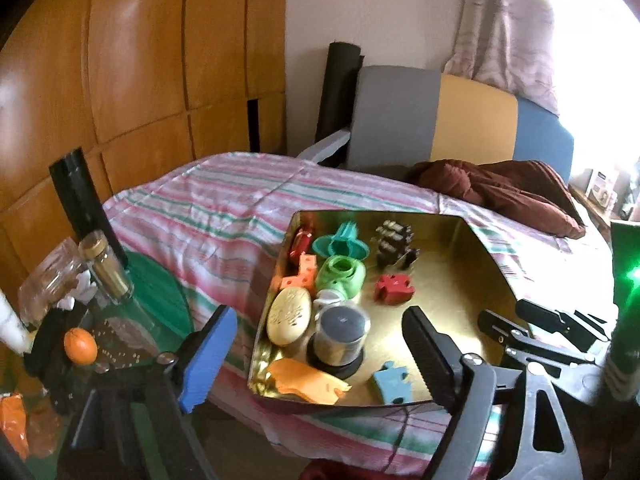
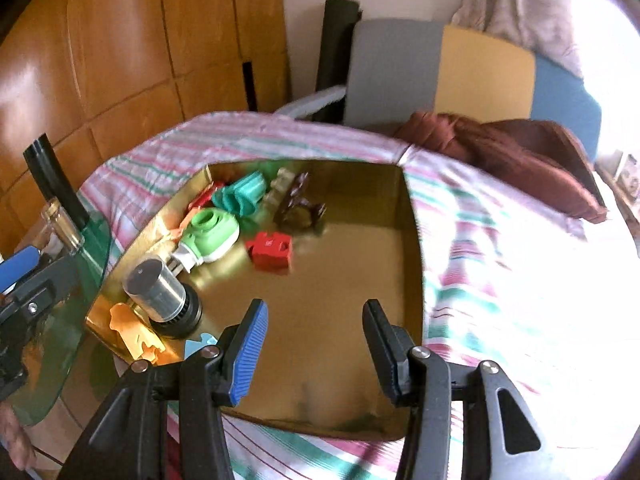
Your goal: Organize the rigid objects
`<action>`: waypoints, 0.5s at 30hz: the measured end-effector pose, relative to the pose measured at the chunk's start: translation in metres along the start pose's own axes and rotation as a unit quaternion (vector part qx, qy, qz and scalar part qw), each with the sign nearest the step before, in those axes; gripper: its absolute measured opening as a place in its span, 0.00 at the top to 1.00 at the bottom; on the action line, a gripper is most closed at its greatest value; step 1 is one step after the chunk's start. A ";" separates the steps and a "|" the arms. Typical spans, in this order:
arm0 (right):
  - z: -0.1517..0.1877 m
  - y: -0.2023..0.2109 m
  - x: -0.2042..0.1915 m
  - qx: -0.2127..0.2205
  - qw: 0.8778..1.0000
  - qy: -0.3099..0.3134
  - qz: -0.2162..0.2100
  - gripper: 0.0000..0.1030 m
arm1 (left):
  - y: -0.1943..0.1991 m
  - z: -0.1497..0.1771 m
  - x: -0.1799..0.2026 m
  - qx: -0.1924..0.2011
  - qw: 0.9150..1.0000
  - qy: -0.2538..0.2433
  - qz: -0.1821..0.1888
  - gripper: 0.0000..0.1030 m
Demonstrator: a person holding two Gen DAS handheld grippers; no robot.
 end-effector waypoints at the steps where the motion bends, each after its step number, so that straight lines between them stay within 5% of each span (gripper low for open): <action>1: 0.000 0.005 0.002 0.005 1.000 -0.004 0.003 0.52 | 0.002 -0.001 0.003 0.003 1.000 -0.001 0.001 0.11; 5: 0.003 0.018 0.011 0.023 0.999 -0.021 0.025 0.52 | 0.012 -0.004 0.014 0.016 1.000 0.000 0.008 0.00; 15: 0.011 0.025 0.033 0.025 0.996 -0.068 0.046 0.52 | 0.019 -0.001 0.031 0.004 1.000 0.009 0.015 0.00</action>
Point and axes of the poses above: each gripper's, at about its wrist camera, not at the fingertips, and y roughly against the way its jaws point, x to its right, z to its underside, the point moved 2 cm from there along -y, roughly the way its jaws point, and after that the axes turned 3 degrees about x, right-handed, at the moved point
